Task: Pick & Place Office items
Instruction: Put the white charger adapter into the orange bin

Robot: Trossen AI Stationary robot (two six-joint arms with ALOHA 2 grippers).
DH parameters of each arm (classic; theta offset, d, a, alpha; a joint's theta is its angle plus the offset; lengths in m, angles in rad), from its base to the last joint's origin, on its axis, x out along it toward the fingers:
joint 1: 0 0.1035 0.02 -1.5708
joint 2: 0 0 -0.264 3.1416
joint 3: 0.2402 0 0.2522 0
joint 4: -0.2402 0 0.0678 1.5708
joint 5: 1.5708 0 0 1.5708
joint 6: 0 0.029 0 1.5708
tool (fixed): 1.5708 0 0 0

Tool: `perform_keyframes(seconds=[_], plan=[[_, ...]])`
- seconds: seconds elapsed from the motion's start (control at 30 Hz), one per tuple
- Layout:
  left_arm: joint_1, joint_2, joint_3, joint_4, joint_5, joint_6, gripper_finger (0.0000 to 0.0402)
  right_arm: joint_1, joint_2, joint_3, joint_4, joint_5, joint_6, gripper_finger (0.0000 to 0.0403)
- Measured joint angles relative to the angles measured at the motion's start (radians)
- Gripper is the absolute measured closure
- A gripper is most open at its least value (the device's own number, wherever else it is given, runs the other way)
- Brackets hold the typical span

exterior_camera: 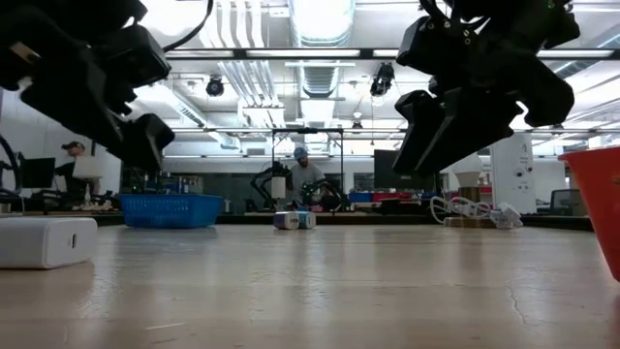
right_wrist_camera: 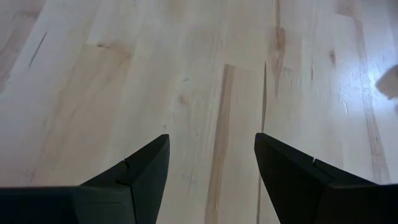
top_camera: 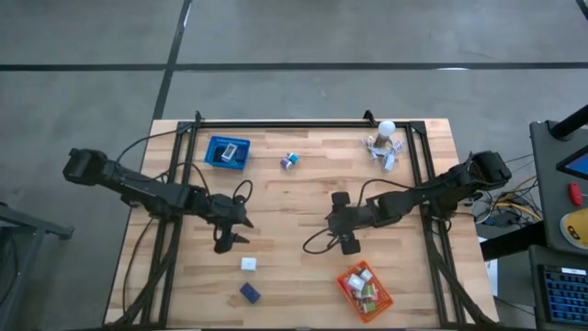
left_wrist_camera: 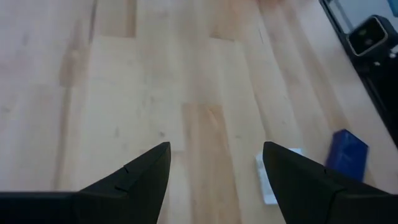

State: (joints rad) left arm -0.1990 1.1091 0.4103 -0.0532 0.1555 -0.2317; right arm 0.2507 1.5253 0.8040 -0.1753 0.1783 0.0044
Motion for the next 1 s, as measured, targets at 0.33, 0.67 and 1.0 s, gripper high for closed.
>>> perform_keyframes(seconds=[0.33, 0.67, 1.0], plan=[[-0.110, 0.005, 0.000, 0.000, 0.001, -0.141, 0.0142, 0.000, 0.001, 0.000, -0.008, 0.000, -0.002, 0.0170], [-0.205, 0.028, 0.001, 0.038, -0.077, -0.250, 0.0142, 0.000, 0.001, -0.002, -0.013, 0.001, -0.003, 0.0170], [-0.270, 0.188, 0.098, 0.033, -0.083, -0.277, 0.0142, 0.000, 0.001, -0.002, -0.033, 0.002, 0.001, 0.0170]])
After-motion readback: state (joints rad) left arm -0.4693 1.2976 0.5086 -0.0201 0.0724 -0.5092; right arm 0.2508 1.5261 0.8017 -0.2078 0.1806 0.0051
